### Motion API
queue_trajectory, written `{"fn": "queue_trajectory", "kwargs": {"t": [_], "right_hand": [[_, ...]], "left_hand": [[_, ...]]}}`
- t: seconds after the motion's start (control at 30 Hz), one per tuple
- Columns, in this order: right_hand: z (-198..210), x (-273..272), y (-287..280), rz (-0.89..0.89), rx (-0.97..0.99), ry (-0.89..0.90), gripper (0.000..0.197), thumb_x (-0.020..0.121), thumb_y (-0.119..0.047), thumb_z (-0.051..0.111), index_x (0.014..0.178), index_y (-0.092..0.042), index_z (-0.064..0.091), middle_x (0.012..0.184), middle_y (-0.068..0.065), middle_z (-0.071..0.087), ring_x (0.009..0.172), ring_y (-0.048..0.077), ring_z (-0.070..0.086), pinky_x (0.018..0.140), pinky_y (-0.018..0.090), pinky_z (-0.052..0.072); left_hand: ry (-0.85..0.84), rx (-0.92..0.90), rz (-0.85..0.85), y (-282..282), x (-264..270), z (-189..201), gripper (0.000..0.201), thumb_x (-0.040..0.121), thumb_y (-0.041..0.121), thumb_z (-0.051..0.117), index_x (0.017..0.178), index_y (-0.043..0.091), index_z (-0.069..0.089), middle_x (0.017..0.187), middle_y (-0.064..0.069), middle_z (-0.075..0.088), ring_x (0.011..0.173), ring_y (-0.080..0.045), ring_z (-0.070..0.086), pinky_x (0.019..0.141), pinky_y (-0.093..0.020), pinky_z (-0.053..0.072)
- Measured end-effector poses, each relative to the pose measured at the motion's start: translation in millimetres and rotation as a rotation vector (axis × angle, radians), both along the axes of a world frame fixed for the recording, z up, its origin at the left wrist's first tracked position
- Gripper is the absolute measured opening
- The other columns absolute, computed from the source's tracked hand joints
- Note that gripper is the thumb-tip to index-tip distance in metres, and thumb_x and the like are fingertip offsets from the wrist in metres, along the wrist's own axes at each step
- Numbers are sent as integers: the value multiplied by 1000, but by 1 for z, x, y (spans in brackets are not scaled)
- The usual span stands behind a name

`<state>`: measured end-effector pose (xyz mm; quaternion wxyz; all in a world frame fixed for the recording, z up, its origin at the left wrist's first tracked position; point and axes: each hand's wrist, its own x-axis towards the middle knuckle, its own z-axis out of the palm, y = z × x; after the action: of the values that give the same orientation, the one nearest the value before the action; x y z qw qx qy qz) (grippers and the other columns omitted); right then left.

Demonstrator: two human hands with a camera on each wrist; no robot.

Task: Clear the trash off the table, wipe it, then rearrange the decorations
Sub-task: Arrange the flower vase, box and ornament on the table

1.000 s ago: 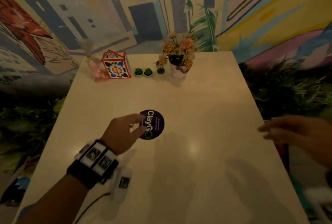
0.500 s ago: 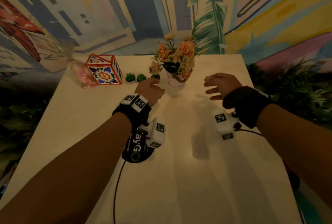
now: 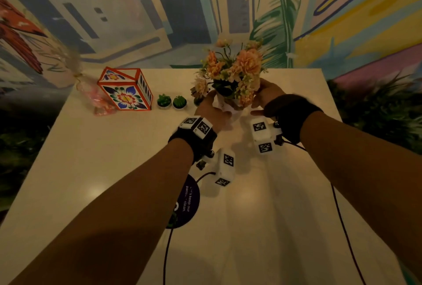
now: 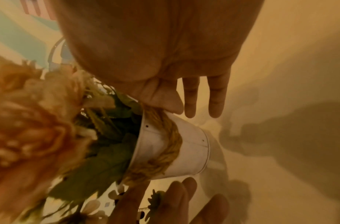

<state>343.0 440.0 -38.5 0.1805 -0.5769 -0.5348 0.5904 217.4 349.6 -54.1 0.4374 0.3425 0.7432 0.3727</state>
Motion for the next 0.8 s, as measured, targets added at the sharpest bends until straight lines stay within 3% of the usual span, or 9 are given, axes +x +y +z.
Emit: {"fn": "queue_trajectory", "kwargs": {"t": [0.1,0.27,0.33,0.4,0.47,0.53,0.67,0.73,0.8], "right_hand": [[2,2,-5,-4,8,9,57,86,15,42,134,-14,45,78,3,58,68,22,54,89,53,48],[6,27,-33,-25,-27,76,50,84,16,43,120,-17,48,96,13,59,78,28,56,80,45,46],[5,42,-51,-14,-30,111,50,84,17,43,118,-20,46,91,12,56,71,27,53,79,45,41],[5,56,-71,-17,-31,127,50,85,18,44,116,-20,48,86,8,53,70,28,53,80,45,41],[5,67,-90,-24,-51,161,45,86,18,43,108,-20,48,81,5,50,69,27,53,78,42,38],[3,75,-103,-23,-40,159,41,85,15,47,98,-24,53,82,2,51,75,29,54,75,40,37],[-4,82,-127,-17,25,151,48,76,21,56,94,-24,52,104,11,59,90,28,55,77,39,41],[-9,82,-136,-44,21,199,54,72,27,55,106,-16,52,123,22,55,99,30,56,76,41,48],[-12,84,-141,-87,-45,279,60,73,31,50,121,-5,47,131,24,48,97,39,58,60,35,55]], "left_hand": [[-44,-1,-16,-3,0,2,70,82,2,62,143,20,32,115,-14,60,86,-24,60,68,-32,53],[-193,-124,-88,-23,1,10,57,91,13,53,143,14,32,98,-9,56,82,-27,58,73,-38,53],[-269,-161,-170,-36,4,19,26,99,31,36,117,17,50,81,-6,45,70,-21,45,64,-30,35],[-306,-197,-130,-50,6,20,25,101,30,31,87,22,50,78,-5,46,69,-21,44,64,-28,31],[-424,-206,-83,-66,11,15,14,99,16,40,96,24,50,85,-3,49,73,-21,48,75,-35,39],[-379,-142,-113,-82,15,12,33,94,-1,49,113,26,46,98,-2,51,77,-20,53,84,-46,44],[-317,-98,-166,-106,18,8,44,85,0,63,115,29,48,112,-4,56,87,-22,59,78,-43,51],[-219,-78,-192,-118,20,9,51,73,9,73,111,34,51,110,-4,61,101,-31,59,89,-54,50],[-50,-60,-220,-128,22,6,71,57,33,76,123,27,52,124,-9,59,114,-31,56,99,-46,45]]}}
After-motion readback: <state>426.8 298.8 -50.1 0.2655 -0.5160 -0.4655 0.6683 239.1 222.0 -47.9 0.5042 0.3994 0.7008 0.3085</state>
